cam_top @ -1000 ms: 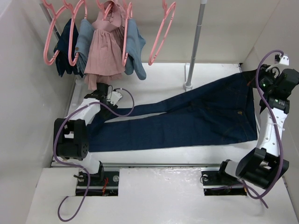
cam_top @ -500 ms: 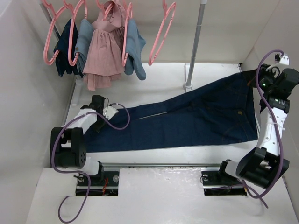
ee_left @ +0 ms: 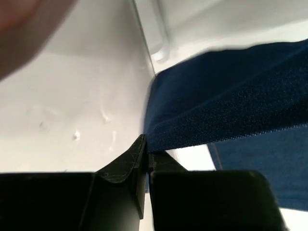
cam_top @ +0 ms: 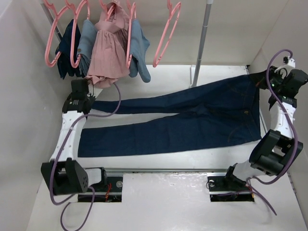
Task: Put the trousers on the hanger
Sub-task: Fold the trousers at the center of the board.
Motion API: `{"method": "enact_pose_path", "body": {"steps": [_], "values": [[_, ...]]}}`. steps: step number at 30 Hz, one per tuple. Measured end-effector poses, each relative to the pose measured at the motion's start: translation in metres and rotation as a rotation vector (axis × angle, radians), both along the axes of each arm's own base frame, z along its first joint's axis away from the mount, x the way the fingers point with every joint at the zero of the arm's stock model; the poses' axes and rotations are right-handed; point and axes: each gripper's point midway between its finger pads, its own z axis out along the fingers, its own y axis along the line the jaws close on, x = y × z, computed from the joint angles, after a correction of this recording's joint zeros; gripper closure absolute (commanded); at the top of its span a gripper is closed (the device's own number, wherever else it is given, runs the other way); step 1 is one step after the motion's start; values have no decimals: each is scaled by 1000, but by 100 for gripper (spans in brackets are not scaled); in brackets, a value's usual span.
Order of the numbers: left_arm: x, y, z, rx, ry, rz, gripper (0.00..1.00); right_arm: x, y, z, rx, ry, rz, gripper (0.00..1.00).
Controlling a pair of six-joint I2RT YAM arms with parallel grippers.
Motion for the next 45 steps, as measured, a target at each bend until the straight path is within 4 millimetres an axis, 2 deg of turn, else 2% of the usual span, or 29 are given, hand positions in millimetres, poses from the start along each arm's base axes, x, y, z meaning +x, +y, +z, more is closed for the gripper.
{"method": "enact_pose_path", "body": {"steps": [3, 6, 10, 15, 19, 21, 23, 25, 29, 32, 34, 35, 37, 42, 45], "values": [[-15, 1, 4, 13, -1, -5, 100, 1, 0, 9, -14, -34, 0, 100], [-40, 0, -21, 13, 81, -11, 100, -4, 1, 9, -14, -48, -3, 100], [-81, -1, -60, 16, 223, -20, 100, -24, 4, -8, 5, -34, -23, 100], [-123, 0, -92, 44, 305, -30, 100, -53, 8, -29, 11, -34, -71, 100], [-134, 0, -104, 46, 336, -25, 100, -66, 1, -41, 71, -77, -140, 100], [-129, 0, -100, 43, 322, -19, 100, -63, -4, -41, 118, -98, -155, 100], [-116, 1, -88, 38, 296, -11, 100, -54, -7, -33, 162, -141, -147, 100], [-93, 2, -64, 35, 236, -2, 100, -41, -9, -17, 198, -208, -107, 100], [-43, 2, -4, 20, 56, 12, 100, -18, -18, 30, 260, -364, -30, 100], [-33, -1, 21, 5, -30, 0, 100, -14, -15, 58, 308, -425, 38, 100], [-41, -6, 21, -10, -46, -25, 100, -19, -7, 60, 335, -426, 83, 100], [-48, -9, 16, -17, -42, -43, 100, -22, -2, 57, 346, -420, 103, 100], [-68, -15, -4, -32, -7, -76, 100, -29, 6, 36, 389, -375, 126, 100], [-134, -34, -81, -88, 192, -173, 100, -47, 22, -70, 589, -125, 94, 100], [-166, -37, -114, -93, 275, -193, 100, -63, 16, -105, 659, -44, 41, 100]]}}
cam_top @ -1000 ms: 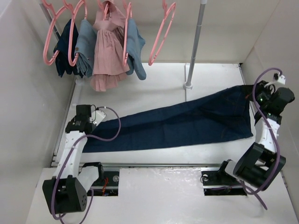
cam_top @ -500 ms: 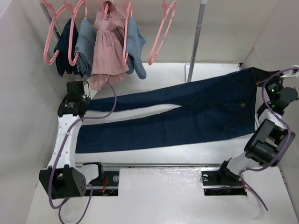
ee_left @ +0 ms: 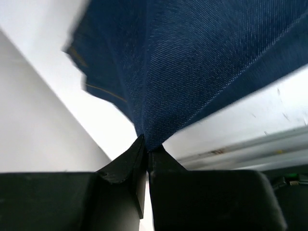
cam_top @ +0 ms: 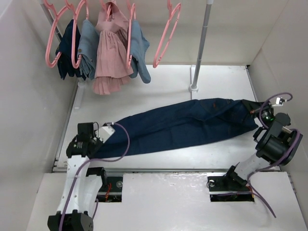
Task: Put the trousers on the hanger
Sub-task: Fold the trousers at the center of the board.
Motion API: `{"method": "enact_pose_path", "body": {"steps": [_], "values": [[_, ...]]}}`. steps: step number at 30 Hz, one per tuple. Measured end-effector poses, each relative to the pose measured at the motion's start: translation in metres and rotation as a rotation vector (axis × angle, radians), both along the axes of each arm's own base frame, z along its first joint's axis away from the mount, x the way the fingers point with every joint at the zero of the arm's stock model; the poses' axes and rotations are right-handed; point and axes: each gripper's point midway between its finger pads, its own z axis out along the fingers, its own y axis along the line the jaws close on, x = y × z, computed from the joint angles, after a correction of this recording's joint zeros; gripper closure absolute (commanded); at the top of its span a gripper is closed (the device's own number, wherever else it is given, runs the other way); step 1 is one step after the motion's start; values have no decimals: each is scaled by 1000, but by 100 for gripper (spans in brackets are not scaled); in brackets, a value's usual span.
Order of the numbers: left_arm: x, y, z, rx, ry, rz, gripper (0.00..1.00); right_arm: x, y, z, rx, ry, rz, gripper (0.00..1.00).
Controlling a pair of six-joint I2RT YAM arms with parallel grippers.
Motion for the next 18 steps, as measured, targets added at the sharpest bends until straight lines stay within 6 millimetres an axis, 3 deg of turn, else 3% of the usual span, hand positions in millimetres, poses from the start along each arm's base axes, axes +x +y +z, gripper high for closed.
{"method": "enact_pose_path", "body": {"steps": [3, 6, 12, 13, 14, 17, 18], "values": [[-18, 2, -18, 16, 40, -3, 100, -12, -27, -4, 11, 10, -79, 100], [-23, 4, -22, 30, 52, 6, 100, -21, -54, 2, 6, -4, -170, 100], [-25, 5, -27, 26, 92, 24, 100, -24, -62, 18, -29, -43, -202, 97], [-25, 4, -28, 25, 95, 17, 87, -24, -64, 19, -33, -45, -206, 89], [-25, 4, -27, 28, 96, 4, 73, -25, -67, 20, -40, -49, -214, 72], [-27, 5, -23, 56, 86, -51, 40, -27, -86, 25, -87, -64, -273, 64], [-28, 6, -21, 68, 79, -72, 31, -28, -93, 25, -99, -62, -291, 50]]}}
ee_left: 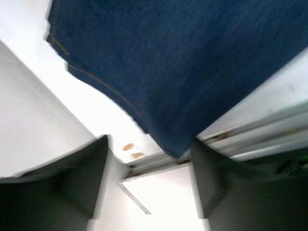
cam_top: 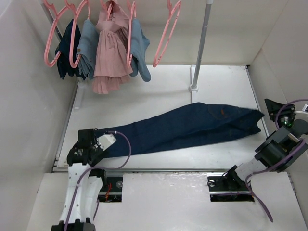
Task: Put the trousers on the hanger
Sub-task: Fold the trousers at the center of the board.
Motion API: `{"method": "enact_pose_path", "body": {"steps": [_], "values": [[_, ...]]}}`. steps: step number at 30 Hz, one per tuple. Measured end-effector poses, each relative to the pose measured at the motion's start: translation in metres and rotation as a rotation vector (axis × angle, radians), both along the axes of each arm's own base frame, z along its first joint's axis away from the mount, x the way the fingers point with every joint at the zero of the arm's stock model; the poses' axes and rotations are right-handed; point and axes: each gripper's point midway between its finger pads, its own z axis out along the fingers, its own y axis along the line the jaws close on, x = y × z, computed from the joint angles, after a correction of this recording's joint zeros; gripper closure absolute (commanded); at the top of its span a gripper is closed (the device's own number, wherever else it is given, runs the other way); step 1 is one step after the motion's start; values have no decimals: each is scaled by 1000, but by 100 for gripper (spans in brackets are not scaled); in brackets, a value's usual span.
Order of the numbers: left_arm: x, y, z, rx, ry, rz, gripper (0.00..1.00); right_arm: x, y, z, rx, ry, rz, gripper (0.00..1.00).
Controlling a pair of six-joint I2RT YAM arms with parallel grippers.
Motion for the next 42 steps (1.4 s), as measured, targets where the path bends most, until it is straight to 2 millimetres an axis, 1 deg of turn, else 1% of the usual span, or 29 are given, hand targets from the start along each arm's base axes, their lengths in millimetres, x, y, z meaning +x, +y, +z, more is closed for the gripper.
{"method": "enact_pose_path", "body": {"steps": [1, 2, 3, 4, 7, 10, 12, 13, 15, 17, 18, 19, 20, 21, 23, 24, 25, 27, 30, 31, 32, 33, 34, 36, 38, 40, 42], "values": [[-1, 0, 2, 12, -3, -27, 23, -1, -5, 0, -8, 7, -16, 41], [-2, 1, 4, 26, -11, -50, 21, -1, -9, -2, -15, 21, -27, 28], [-1, 2, 7, 36, -27, -70, 19, -1, -12, -5, -19, 39, -34, 3], [1, 2, 10, 48, -46, -88, 19, 0, -14, -7, -25, 60, -36, 0], [4, 2, 13, 68, -61, -133, 19, 2, -21, -14, -60, 140, -43, 0], [5, 2, 10, 64, -32, -144, 20, 1, -26, -18, -96, 215, -60, 0], [8, 1, 7, 48, 3, -130, 24, 2, -23, -23, -133, 268, -59, 0], [12, 1, 6, 37, 22, -120, 26, 6, -18, -26, -158, 297, -45, 0], [25, -1, 4, 10, 40, -92, 27, 21, 0, -30, -225, 355, -1, 0], [38, -2, 0, -12, 54, -61, 30, 39, 31, -31, -307, 397, 80, 0], [45, -1, -4, -15, 58, -45, 30, 45, 48, -31, -341, 406, 123, 0], [52, 0, -8, -16, 59, -30, 32, 47, 61, -32, -363, 416, 152, 0], [58, 0, -13, -13, 59, -20, 32, 46, 70, -34, -372, 431, 172, 0], [62, 1, -19, -5, 58, -12, 32, 43, 74, -38, -381, 457, 176, 0], [68, 5, -32, 23, 48, -4, 33, 39, 76, -50, -402, 530, 168, 0], [67, 8, -39, 43, 52, 0, 34, 36, 76, -59, -424, 579, 161, 0], [71, 12, -38, 73, 39, 2, 36, 36, 81, -67, -452, 624, 168, 0], [78, 18, -36, 103, 3, 12, 36, 36, 103, -82, -505, 691, 221, 0], [78, 17, -34, 101, 13, 0, 36, 32, 136, -97, -574, 753, 305, 0], [76, 13, -32, 83, 24, -20, 34, 30, 140, -100, -595, 775, 311, 0], [73, 8, -27, 61, 39, -46, 34, 28, 143, -103, -616, 795, 309, 0], [70, 3, -19, 40, 47, -79, 31, 27, 144, -105, -632, 817, 304, 0], [68, -2, -7, 22, 47, -121, 29, 26, 144, -107, -648, 830, 297, 0], [65, -10, 24, 14, 16, -220, 26, 24, 145, -109, -676, 858, 285, 0], [59, -12, 53, 45, -31, -298, 21, 22, 145, -109, -693, 871, 275, 0], [48, -10, 68, 80, -41, -341, 21, 20, 145, -107, -702, 878, 265, 0], [35, -8, 71, 102, -14, -364, 21, 19, 142, -102, -708, 877, 243, 0]]}}
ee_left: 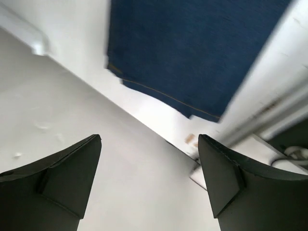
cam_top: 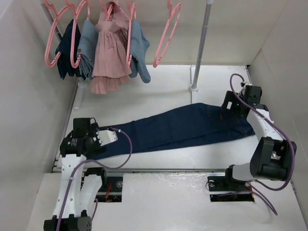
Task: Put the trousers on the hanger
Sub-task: Fold the trousers at the center of the board.
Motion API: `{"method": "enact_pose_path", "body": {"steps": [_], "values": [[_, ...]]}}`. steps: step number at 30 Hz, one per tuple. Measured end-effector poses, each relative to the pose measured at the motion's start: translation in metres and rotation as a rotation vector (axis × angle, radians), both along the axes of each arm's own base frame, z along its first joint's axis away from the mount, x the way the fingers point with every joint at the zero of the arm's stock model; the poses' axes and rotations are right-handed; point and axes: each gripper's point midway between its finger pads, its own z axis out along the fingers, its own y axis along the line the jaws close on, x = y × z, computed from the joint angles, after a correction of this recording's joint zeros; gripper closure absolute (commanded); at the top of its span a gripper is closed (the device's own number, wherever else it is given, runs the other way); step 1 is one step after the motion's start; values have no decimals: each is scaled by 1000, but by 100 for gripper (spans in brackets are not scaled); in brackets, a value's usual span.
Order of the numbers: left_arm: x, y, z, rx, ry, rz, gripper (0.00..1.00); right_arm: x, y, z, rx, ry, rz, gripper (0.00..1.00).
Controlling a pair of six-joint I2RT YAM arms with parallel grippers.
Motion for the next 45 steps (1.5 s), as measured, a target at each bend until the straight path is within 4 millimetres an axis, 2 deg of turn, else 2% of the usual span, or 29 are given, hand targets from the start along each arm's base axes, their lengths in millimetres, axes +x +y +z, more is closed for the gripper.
{"method": "enact_pose_path", "body": {"steps": [1, 4, 8, 12, 15, 18, 21, 25, 27, 29, 33, 37, 40, 43, 45], "values": [[-7, 0, -3, 4, 36, -5, 21, 0, -2, 3, -8, -9, -11, 0], [-8, -5, -11, -36, 82, 15, 20, -1, -11, 14, -35, -34, -69, 0], [18, -11, -32, -130, 111, 137, 29, -5, -27, 23, -75, -49, -187, 0], [40, -3, -81, -132, 169, 287, 32, -15, -37, 18, -86, -11, -262, 0], [34, 8, -117, -74, 212, 369, 32, -22, -47, 19, -67, -10, -316, 0], [56, 21, -112, -26, 110, 417, 32, -39, -67, 24, -36, -41, -422, 0], [79, 43, -108, 7, 33, 490, 33, -54, -78, 34, -20, -86, -493, 0], [111, 87, -103, 63, -66, 604, 34, -54, -72, 43, 5, -122, -472, 0], [122, 103, -101, 95, -104, 626, 34, -53, -68, 37, 26, -100, -452, 0], [128, 108, -100, 103, -124, 621, 34, -54, -64, 24, 67, -53, -433, 0], [132, 96, -94, 44, -123, 551, 34, -64, -62, -4, 192, 46, -462, 0], [134, 68, -67, -66, -104, 419, 34, -81, -62, -22, 341, 74, -559, 7], [140, 49, -52, -96, -110, 334, 34, -86, -52, -33, 440, 101, -606, 11], [131, 35, -57, -89, -69, 282, 34, -82, -43, -38, 516, 121, -612, 12], [119, 33, -65, -77, -30, 277, 34, -83, -39, -39, 542, 140, -617, 12]]}}
